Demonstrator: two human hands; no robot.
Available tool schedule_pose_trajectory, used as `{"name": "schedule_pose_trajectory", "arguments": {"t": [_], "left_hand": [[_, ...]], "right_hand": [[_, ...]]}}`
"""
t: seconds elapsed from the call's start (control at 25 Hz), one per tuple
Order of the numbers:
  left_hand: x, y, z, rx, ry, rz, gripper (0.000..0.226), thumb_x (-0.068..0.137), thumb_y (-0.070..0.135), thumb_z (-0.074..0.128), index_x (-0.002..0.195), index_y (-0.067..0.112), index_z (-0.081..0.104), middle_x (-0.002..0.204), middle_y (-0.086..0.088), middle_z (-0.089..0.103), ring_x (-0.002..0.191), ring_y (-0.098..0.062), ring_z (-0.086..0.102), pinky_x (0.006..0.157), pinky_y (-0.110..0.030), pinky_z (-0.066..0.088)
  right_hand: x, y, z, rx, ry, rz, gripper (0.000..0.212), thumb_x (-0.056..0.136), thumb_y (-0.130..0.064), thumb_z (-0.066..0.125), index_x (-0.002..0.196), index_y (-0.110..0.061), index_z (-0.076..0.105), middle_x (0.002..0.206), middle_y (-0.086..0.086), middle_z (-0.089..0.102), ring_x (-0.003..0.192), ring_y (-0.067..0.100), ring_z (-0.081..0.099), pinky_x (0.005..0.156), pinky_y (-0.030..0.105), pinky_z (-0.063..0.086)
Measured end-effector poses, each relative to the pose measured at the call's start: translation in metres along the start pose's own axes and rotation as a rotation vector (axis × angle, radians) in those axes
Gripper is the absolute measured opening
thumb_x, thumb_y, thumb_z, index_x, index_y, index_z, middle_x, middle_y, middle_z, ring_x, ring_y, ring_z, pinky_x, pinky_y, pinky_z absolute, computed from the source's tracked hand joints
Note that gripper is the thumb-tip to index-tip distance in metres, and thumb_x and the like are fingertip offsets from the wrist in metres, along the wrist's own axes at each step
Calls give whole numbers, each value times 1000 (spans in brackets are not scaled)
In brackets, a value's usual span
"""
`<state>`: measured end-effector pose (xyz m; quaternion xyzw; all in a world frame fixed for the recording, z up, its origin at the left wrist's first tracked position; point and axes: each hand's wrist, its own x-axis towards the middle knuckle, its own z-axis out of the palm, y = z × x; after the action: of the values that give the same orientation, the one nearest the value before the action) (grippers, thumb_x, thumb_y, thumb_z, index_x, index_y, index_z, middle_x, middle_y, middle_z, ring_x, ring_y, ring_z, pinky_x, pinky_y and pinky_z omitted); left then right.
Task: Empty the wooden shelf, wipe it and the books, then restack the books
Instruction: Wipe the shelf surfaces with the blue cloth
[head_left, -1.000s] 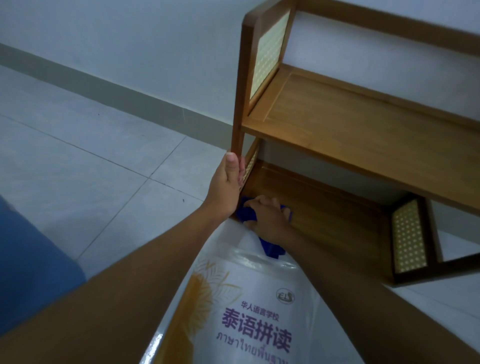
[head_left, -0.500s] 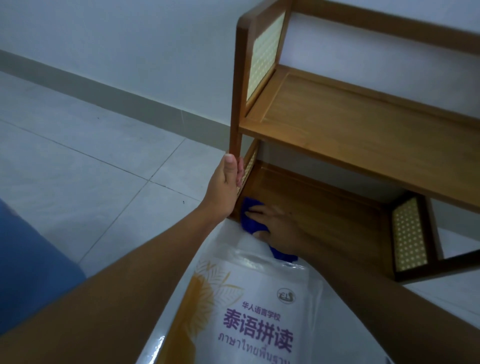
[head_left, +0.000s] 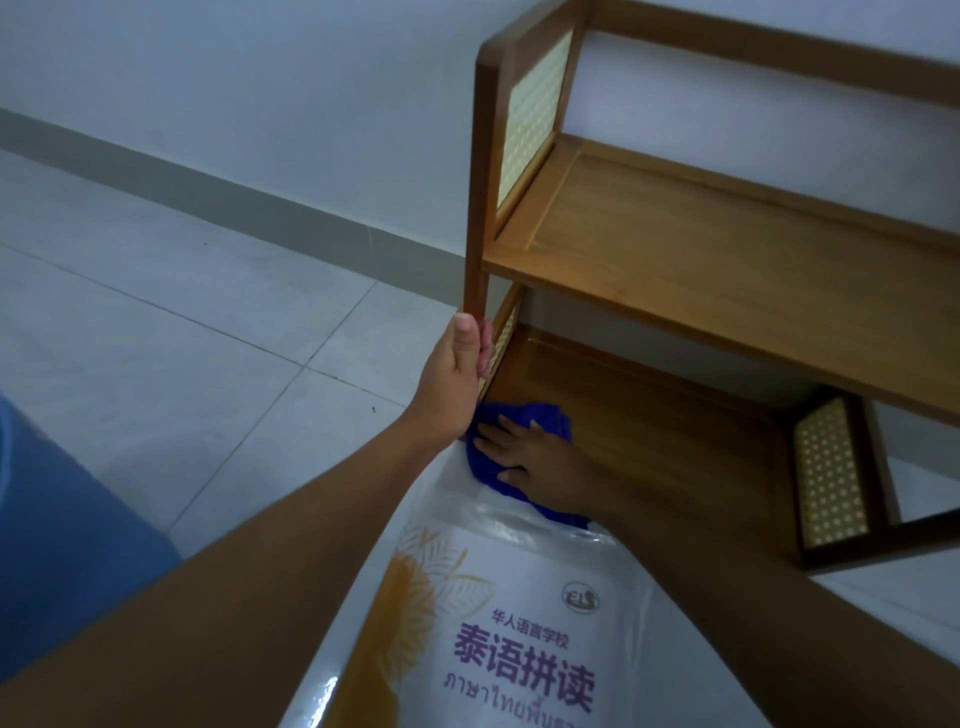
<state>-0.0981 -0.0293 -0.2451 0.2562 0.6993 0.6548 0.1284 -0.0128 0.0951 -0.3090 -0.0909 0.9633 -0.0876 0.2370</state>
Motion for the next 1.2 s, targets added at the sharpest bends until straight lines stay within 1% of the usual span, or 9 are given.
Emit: {"name": "schedule_pose_trajectory", "arguments": {"t": [0.12,0.24,0.4,0.48,0.6,0.68,0.8,1.0,1.2], "left_hand": [[1,-1,1,3,-6,-10,76,69,88,17,77,17,42,63,1,39,63,-19,40,64,-26,39],[0,0,1,-5,-3,-12,79,69,87,17,78,14,42,63,0,38,64,-20,39,66,-28,38],[0,1,1,6,2,-11,77,71,86,16,78,13,42,63,-1,38,64,-21,39,66,-30,38],[-1,2,1,4,-1,-16,77,70,86,16,79,14,42,64,-1,37,64,-21,39,65,-29,37],[-1,2,1,-4,-10,-3,77,71,86,16,78,13,41,65,-5,37,64,-22,38,64,-31,37],[0,1,1,6,-13,6,76,71,85,16,76,14,41,65,-7,37,64,-22,40,65,-31,37],[1,-3,0,0,-25,2,76,70,87,17,76,15,41,66,-6,38,64,-22,41,66,-32,39],[2,-6,0,-1,-16,7,68,72,86,18,74,23,42,67,-9,40,65,-26,43,67,-39,40],[1,-5,0,25,10,19,65,74,85,18,73,25,43,68,-11,43,65,-35,46,67,-40,41]], "right_hand": [[-2,17,-8,278,33,102,54,102,-25,40,152,-23,19,161,-8,8,148,12,-2,118,41,-1],[12,10,-12,162,30,228,53,105,-30,28,153,-19,10,162,-3,4,148,16,-3,118,43,2],[-3,0,-7,157,52,182,52,104,-34,31,152,-16,21,160,-1,15,148,16,5,118,40,7],[-5,2,-9,127,102,172,48,104,-34,32,148,-15,33,156,1,28,145,16,20,114,33,17],[16,12,-15,-21,163,239,40,105,-25,29,141,-14,43,141,10,45,130,26,39,100,38,39],[36,23,-17,-128,129,306,41,105,-20,28,145,-15,35,141,13,41,133,32,33,101,46,40],[59,44,-21,-78,90,416,45,104,-20,29,148,-15,27,146,17,31,139,37,23,108,53,32],[73,61,-38,63,149,553,54,103,-41,14,141,-9,35,149,12,30,138,32,26,105,50,31],[63,55,-42,-81,115,590,58,103,-46,14,153,-16,15,160,1,9,146,32,5,113,49,17]]}}
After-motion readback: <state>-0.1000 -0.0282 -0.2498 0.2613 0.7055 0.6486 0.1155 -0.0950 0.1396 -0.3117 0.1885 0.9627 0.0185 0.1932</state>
